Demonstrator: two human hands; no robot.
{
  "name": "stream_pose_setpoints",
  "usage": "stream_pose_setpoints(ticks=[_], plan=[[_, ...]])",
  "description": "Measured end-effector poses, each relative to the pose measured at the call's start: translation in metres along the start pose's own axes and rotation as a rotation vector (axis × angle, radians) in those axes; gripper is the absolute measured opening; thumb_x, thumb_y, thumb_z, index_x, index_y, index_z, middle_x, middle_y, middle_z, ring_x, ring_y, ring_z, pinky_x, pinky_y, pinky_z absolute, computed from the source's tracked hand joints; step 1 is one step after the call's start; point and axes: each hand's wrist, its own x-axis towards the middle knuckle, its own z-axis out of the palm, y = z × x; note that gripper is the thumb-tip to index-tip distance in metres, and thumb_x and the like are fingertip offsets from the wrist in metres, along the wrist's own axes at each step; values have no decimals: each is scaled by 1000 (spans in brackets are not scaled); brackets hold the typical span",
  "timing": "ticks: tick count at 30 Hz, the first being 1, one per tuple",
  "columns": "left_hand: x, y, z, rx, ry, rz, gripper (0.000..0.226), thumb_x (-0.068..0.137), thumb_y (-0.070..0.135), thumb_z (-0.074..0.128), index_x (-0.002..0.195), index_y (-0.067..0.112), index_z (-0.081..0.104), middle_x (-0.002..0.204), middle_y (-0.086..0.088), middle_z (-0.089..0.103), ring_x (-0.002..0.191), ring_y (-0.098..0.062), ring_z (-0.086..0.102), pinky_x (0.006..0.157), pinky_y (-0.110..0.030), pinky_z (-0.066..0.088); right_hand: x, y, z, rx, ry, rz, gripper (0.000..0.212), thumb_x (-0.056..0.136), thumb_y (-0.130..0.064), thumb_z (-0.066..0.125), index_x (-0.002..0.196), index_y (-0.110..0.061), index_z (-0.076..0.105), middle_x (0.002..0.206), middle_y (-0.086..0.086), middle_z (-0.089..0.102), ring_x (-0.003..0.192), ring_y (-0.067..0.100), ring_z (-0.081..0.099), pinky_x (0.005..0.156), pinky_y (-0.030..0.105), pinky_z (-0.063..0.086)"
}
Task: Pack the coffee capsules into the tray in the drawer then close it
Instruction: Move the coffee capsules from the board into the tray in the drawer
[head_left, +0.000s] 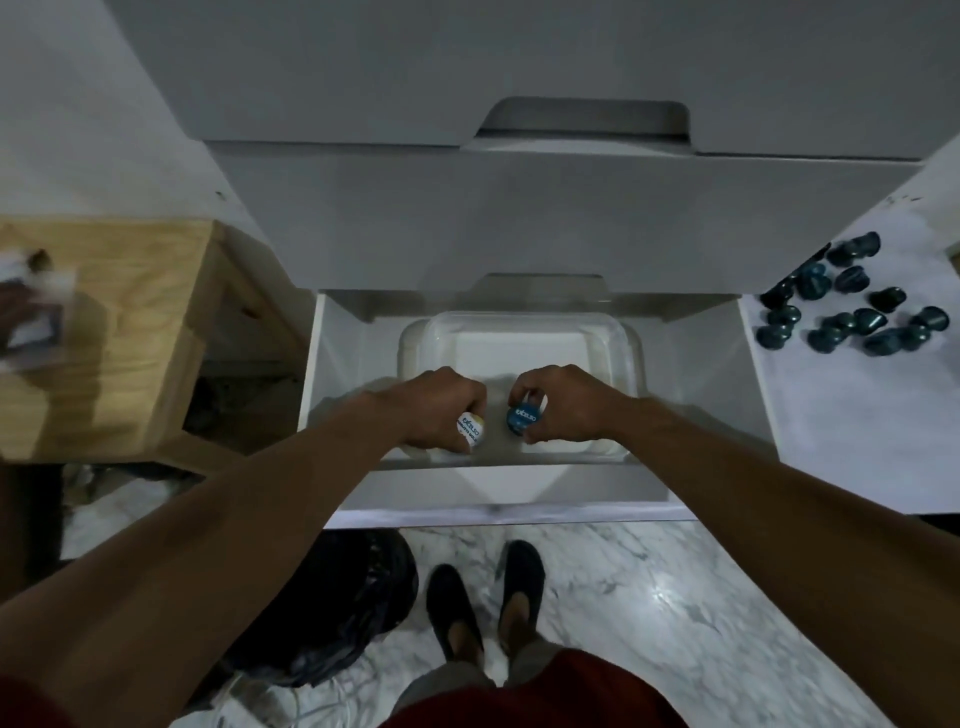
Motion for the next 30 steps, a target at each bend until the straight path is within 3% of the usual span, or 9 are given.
stream_pose_setpoints(ticks=[6, 11, 16, 30], plan=[[3, 0, -3, 15, -31, 8, 38, 71, 20, 81, 102, 18, 60, 103, -4, 62, 88, -19, 57, 72, -29, 45, 2, -3, 5, 6, -31, -19, 34, 74, -19, 75, 107, -21, 66, 106, 4, 66, 90, 20, 65, 80, 30, 55], [3, 2, -7, 38, -63, 14, 31, 78, 22, 76, 106, 16, 64, 105, -6, 63, 95, -23, 60, 83, -34, 50, 5, -5, 5, 2, -33, -23, 26, 77, -15, 69, 103, -21, 68, 102, 4, 67, 85, 18, 63, 78, 31, 54], [1, 8, -14, 163, -60, 27, 34, 80, 29, 73, 110, 18, 65, 109, -5, 62, 97, -24, 59, 80, -33, 47, 7, -10, 8, 26, -57, -13, 22, 78, -8, 68, 99, -14, 68, 97, 6, 70, 70, 15, 65, 76, 30, 57], [-4, 2, -16, 167, -45, -53, 30, 75, 27, 77, 102, 17, 69, 100, -6, 66, 87, -22, 62, 72, -30, 48, 16, -32, 16, 25, -79, -8, 24, 75, -2, 68, 98, -9, 72, 90, 9, 73, 77, 20, 69, 78, 34, 58]])
